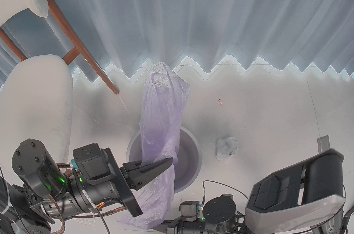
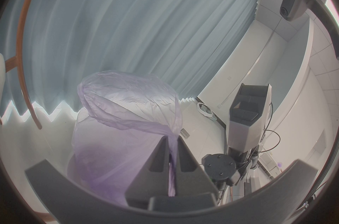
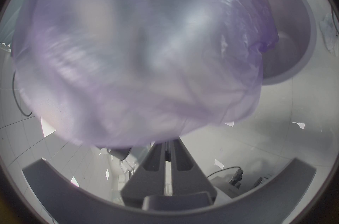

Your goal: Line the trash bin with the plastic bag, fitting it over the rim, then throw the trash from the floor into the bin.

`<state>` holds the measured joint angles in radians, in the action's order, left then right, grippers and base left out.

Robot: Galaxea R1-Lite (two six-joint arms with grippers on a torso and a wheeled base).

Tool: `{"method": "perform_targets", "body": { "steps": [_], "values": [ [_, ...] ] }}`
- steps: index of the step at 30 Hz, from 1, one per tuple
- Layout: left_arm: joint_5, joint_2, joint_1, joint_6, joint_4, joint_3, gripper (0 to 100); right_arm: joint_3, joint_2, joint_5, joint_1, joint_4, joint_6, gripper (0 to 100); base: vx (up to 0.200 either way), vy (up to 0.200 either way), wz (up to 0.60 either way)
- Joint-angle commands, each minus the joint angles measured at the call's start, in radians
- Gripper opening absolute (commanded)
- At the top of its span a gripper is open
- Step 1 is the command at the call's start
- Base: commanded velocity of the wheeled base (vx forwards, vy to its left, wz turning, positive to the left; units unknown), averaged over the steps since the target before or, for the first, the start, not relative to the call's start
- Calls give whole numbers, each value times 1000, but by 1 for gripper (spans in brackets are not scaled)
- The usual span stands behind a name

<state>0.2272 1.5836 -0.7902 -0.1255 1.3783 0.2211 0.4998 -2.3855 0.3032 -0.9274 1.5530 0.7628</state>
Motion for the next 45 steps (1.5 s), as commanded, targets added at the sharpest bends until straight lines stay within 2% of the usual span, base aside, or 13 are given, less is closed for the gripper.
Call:
{"method": "perform_targets", "body": {
  "steps": [1, 11, 15, 19, 23, 24, 32, 37, 45],
  "values": [
    [0, -4, -1, 0, 1, 0, 0, 92, -61, -44, 32, 18, 0, 0, 0, 0, 0],
    [-40, -2, -1, 0, -2, 0, 0, 224, -55, -39, 180, 16, -10, 0, 0, 0, 0],
    [-42, -1, 0, -2, -7, -2, 0, 286, -61, -33, 211, 13, -11, 0, 0, 0, 0],
    [-42, 10, -1, -2, -7, -12, 0, 401, -87, -35, 236, 12, -10, 0, 0, 0, 0],
    [-42, 13, -1, -2, -4, -12, 0, 419, -93, -35, 237, 10, -10, 0, 0, 0, 0],
    [-40, 15, -1, -2, -4, -12, 0, 482, -121, -38, 245, -17, -10, 0, 0, 0, 0],
    [-40, 21, -3, -2, -8, -26, 0, 617, -219, -59, 263, -31, -22, 0, 0, 0, 0],
    [-42, 35, -1, -2, -10, -40, 0, 589, -219, -61, 265, -47, -20, 0, 0, 0, 0],
    [-42, 49, 11, -3, -10, -39, 0, 230, -47, -59, 180, -37, -7, 0, 0, 0, 0]
  ]
}}
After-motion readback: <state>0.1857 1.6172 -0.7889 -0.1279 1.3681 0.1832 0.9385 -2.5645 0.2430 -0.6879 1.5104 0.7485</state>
